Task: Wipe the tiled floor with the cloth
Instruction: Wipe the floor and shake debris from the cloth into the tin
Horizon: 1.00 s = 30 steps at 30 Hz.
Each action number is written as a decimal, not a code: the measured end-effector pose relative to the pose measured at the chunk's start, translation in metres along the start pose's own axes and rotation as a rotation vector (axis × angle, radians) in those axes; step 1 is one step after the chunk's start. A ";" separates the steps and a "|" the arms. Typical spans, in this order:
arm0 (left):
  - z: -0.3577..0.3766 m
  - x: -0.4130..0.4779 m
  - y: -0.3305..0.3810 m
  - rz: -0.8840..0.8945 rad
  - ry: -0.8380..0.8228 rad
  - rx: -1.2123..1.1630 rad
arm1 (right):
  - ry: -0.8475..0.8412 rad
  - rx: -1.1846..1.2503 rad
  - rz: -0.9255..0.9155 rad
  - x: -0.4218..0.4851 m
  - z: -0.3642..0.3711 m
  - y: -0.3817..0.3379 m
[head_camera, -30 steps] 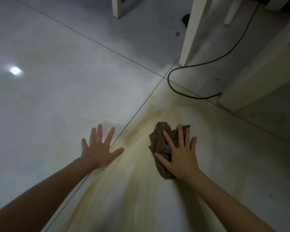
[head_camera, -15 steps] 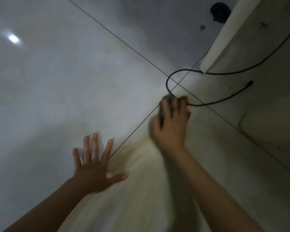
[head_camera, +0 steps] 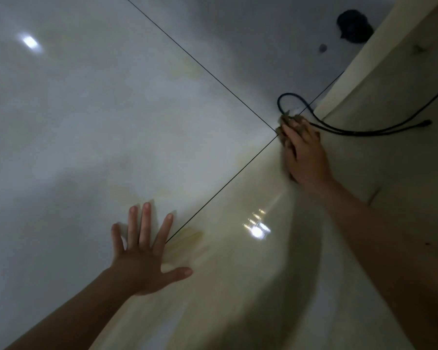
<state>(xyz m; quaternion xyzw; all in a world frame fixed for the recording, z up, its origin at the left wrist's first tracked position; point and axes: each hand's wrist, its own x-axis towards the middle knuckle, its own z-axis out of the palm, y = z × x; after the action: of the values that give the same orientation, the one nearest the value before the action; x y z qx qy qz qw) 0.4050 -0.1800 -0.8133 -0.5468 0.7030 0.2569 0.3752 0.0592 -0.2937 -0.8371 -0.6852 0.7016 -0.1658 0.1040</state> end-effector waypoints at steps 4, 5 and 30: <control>0.002 0.000 0.000 -0.013 0.012 0.004 | -0.027 0.051 -0.218 -0.091 0.037 -0.072; 0.003 0.000 0.000 -0.014 0.012 0.004 | -0.109 0.097 -0.381 -0.125 0.045 -0.088; 0.012 0.002 0.000 0.058 0.357 -0.048 | -0.290 0.012 -0.562 -0.087 0.021 -0.074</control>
<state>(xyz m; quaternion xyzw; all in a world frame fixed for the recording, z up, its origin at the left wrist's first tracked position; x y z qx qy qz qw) 0.4078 -0.1723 -0.8216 -0.5720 0.7676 0.1833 0.2238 0.1394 -0.2097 -0.8361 -0.8682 0.4615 -0.0927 0.1570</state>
